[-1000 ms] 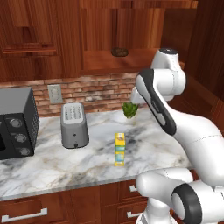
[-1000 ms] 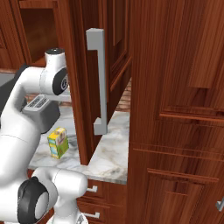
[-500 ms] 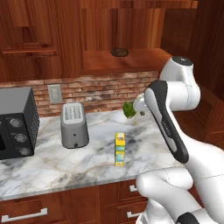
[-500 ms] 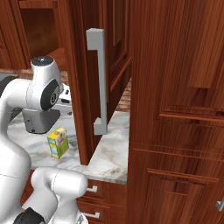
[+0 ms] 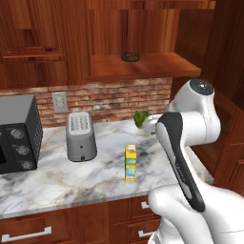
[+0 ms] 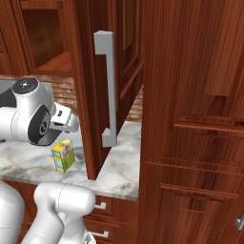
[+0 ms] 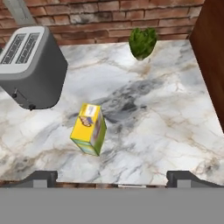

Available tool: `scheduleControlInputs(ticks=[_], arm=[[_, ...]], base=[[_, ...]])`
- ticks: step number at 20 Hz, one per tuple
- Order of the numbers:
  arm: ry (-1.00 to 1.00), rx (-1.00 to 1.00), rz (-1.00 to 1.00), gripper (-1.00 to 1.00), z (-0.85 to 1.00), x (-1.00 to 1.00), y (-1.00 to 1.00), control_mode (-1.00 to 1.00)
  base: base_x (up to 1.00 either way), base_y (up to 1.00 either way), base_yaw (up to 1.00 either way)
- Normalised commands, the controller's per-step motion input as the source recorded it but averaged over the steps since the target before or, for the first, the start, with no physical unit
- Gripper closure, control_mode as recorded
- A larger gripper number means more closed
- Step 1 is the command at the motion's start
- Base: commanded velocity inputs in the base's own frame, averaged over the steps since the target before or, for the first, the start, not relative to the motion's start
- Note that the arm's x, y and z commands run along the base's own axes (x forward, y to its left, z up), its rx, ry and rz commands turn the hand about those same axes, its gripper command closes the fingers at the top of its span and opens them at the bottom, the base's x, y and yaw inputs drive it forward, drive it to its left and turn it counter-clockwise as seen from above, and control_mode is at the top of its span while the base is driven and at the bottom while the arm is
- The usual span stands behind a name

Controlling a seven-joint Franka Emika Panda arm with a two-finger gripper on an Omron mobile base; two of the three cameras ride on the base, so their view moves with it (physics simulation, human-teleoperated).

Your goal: Pick the cereal and cereal from the counter and place them in the cabinets closest to them.

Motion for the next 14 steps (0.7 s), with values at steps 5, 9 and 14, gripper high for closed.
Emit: scheduleControlInputs(ticks=[5,9,14], arm=[[-0.07,-0.05,-0.15,-1.00,0.00,0.13,0.16,-1.00],[-0.06,-0.03,-0.18,-1.00,0.00,0.06,0.16,-1.00],[-0.01,0.00,-0.04,-1.00,0.00,0.00,0.06,-1.00]], base=[[0.00,0.00,0.00],[0.00,0.00,0.00],[0.00,0.00,0.00]])
